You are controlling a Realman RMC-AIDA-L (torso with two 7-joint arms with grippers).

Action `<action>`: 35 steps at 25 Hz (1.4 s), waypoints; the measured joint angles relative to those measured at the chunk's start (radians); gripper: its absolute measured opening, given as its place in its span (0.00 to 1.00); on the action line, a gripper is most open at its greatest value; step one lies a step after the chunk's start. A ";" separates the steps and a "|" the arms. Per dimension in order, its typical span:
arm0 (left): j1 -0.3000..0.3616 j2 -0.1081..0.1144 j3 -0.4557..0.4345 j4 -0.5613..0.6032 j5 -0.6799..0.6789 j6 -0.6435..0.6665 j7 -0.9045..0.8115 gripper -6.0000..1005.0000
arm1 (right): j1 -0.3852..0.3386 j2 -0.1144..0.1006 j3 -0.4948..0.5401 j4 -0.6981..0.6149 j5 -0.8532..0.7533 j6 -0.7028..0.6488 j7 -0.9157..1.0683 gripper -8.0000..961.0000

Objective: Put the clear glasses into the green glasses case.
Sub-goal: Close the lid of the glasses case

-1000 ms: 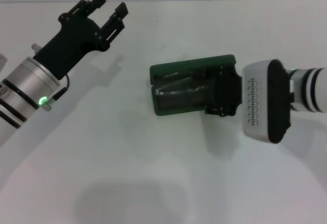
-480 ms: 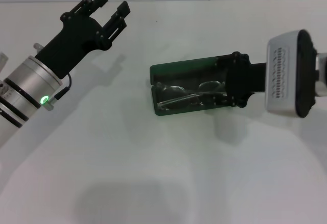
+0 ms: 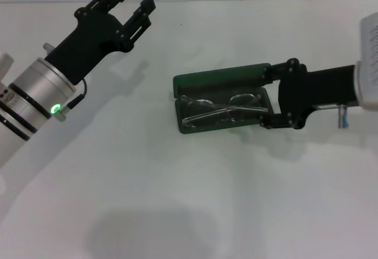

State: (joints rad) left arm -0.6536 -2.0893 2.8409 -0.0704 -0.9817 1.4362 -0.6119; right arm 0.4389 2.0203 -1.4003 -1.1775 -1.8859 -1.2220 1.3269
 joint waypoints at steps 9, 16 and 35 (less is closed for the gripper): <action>-0.005 0.000 0.000 0.008 0.000 -0.002 -0.005 0.60 | 0.003 -0.009 0.368 0.134 0.168 -0.307 -0.041 0.63; -0.004 -0.001 0.000 0.023 0.029 -0.025 -0.006 0.60 | 0.008 -0.018 0.699 0.352 0.283 -0.358 -0.102 0.63; -0.233 0.006 0.001 -0.023 0.457 -0.397 -0.398 0.60 | 0.001 -0.015 0.810 0.515 0.387 -0.355 -0.170 0.76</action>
State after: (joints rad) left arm -0.8869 -2.0837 2.8416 -0.0934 -0.5249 1.0392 -1.0098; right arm 0.4400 2.0055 -0.5905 -0.6623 -1.4986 -1.5765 1.1569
